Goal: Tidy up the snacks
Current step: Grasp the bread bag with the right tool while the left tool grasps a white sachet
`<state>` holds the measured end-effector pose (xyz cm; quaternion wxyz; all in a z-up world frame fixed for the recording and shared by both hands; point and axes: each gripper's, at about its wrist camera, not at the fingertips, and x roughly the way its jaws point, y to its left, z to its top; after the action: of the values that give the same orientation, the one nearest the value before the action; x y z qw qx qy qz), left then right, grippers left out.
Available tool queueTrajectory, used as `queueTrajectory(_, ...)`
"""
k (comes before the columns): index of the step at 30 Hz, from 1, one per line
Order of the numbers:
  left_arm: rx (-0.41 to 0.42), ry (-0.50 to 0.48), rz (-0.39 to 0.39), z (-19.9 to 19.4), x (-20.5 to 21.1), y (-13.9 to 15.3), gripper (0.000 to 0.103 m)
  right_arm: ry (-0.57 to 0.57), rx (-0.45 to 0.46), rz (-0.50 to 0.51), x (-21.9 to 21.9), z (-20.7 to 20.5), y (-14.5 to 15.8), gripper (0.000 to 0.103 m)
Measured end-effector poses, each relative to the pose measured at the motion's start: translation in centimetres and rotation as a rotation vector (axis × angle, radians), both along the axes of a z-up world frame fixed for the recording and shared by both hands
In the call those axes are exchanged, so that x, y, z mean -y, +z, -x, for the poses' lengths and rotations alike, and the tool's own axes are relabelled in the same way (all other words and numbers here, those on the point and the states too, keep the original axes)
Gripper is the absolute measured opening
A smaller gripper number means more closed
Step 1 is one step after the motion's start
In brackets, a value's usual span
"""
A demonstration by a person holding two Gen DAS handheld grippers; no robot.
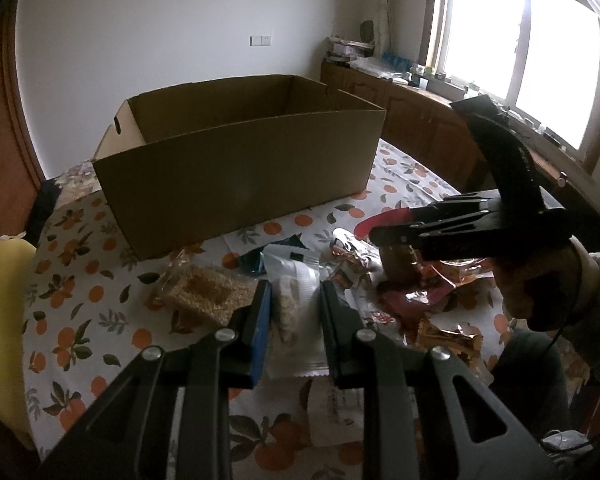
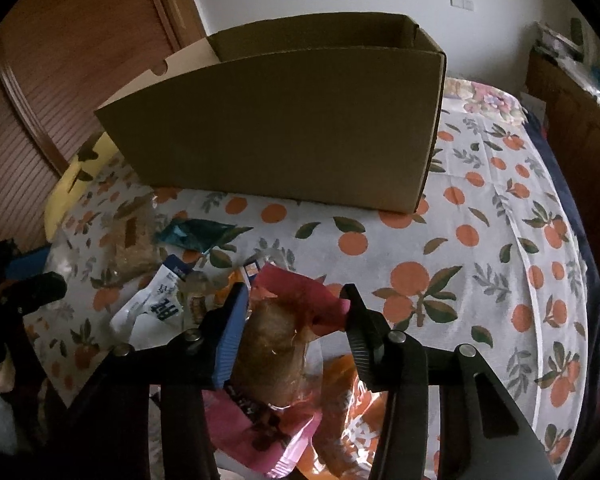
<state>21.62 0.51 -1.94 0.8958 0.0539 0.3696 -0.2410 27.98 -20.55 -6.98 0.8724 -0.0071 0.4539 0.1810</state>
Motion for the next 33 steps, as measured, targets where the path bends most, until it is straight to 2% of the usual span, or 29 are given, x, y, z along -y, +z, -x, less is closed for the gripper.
queueTrajectory(7,-0.004,0.009,0.004,0.3,-0.3,-0.1,0.022,-0.012,-0.027,0.031,-0.2,0.0,-1.0,0.059)
queueTrajectory(11,-0.002,0.013,0.005,0.3,-0.4,-0.1,0.022,-0.013,-0.042,0.06,-0.2,0.5,-1.9,0.068)
queueTrajectory(15,-0.006,0.016,0.008,0.1,-0.4,-0.3,0.022,0.001,-0.034,0.067,-0.4,0.8,-2.3,0.069)
queueTrajectory(16,-0.005,0.014,0.009,0.2,-0.4,-0.3,0.022,0.007,-0.032,0.065,-0.5,0.9,-2.2,0.067)
queueTrajectory(19,-0.003,0.012,0.007,0.1,-0.4,-0.3,0.022,0.043,-0.013,0.07,-0.8,1.2,-1.9,0.052)
queueTrajectory(20,-0.003,0.014,0.007,0.2,-0.4,-0.2,0.022,0.036,0.001,0.076,-0.9,1.4,-1.8,0.039)
queueTrajectory(26,0.004,0.017,0.013,0.0,-0.4,-0.1,0.022,0.035,0.019,0.075,-0.8,1.5,-1.2,0.038)
queueTrajectory(33,0.035,0.042,0.039,-0.5,-0.7,1.4,0.022,0.063,0.092,0.052,-1.1,2.4,2.5,0.039)
